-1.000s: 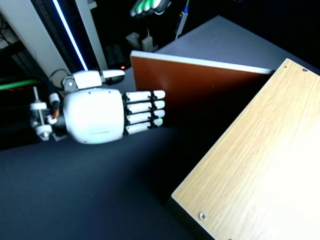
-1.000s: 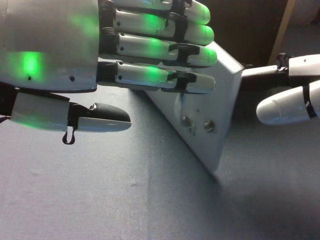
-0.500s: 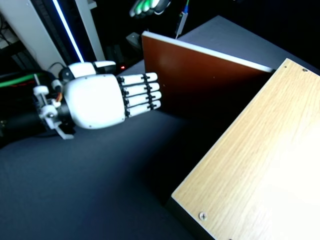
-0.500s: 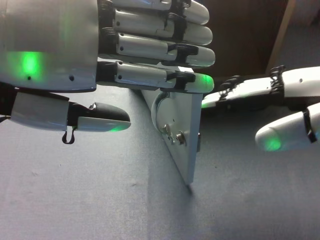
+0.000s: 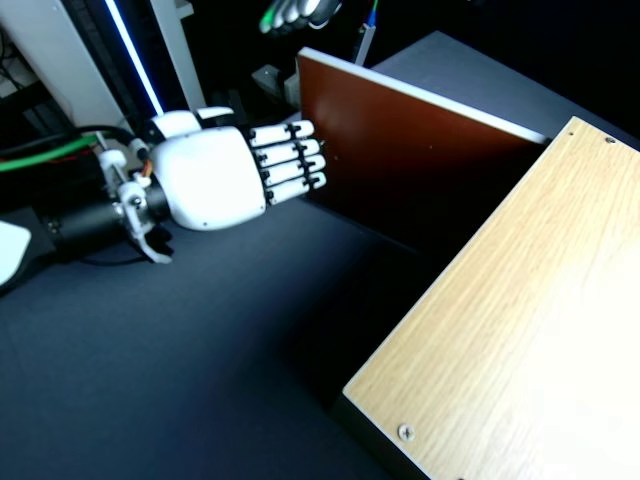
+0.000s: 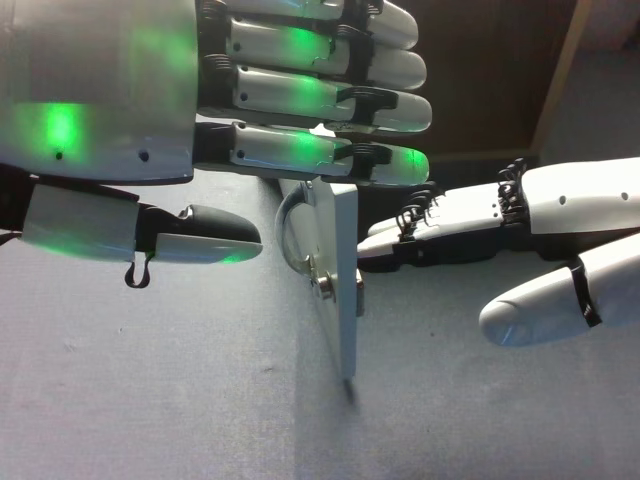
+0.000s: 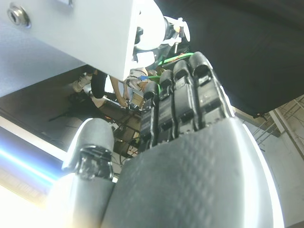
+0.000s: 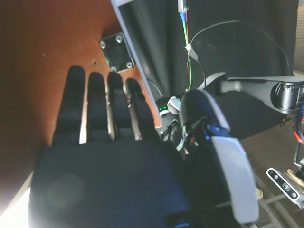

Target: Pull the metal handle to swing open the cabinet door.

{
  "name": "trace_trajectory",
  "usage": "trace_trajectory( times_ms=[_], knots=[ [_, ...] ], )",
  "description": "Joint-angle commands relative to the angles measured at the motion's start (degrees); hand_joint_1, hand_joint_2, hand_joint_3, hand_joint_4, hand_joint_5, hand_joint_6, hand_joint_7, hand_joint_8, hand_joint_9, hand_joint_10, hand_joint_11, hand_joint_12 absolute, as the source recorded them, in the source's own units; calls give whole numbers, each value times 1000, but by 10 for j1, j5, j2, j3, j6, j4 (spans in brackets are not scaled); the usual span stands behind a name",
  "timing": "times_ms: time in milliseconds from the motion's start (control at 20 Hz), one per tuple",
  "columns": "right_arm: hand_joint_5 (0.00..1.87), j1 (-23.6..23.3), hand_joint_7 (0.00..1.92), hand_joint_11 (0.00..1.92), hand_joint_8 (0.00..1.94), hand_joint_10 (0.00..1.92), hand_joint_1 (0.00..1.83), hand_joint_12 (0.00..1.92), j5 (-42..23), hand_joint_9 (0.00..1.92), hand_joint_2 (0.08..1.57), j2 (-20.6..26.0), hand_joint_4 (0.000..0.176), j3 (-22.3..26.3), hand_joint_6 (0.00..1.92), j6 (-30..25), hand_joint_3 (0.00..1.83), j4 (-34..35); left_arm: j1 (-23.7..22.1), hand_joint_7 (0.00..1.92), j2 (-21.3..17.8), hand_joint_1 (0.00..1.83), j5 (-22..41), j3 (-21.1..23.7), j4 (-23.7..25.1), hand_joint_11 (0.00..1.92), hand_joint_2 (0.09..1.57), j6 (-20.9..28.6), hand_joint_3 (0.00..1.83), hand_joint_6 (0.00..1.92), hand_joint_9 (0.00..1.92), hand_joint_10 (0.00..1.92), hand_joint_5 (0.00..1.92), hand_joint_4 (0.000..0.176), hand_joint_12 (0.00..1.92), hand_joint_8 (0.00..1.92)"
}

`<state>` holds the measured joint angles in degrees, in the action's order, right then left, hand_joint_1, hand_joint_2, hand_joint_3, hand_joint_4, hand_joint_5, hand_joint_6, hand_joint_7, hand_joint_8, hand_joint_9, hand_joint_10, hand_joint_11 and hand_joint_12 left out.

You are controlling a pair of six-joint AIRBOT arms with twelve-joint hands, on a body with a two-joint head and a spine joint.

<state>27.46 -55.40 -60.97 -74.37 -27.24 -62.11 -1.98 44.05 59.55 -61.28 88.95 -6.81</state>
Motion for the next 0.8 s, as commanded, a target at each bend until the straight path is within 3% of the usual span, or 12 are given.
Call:
trace_trajectory(
  times_ms=[0,750],
  knots=[
    [78,-3,91,0,1,1,0,263,-46,68,1571,-1,0,4,2,-4,51,53,-6,169,-4,0,11,2,-57,0,1571,-3,74,2,146,2,164,0,385,1],
    [88,-17,85,0,1,2,0,250,-12,58,1571,-49,0,6,3,59,49,84,-6,165,-4,0,11,2,-57,0,1571,-3,78,1,144,0,165,0,390,0]
  ],
)
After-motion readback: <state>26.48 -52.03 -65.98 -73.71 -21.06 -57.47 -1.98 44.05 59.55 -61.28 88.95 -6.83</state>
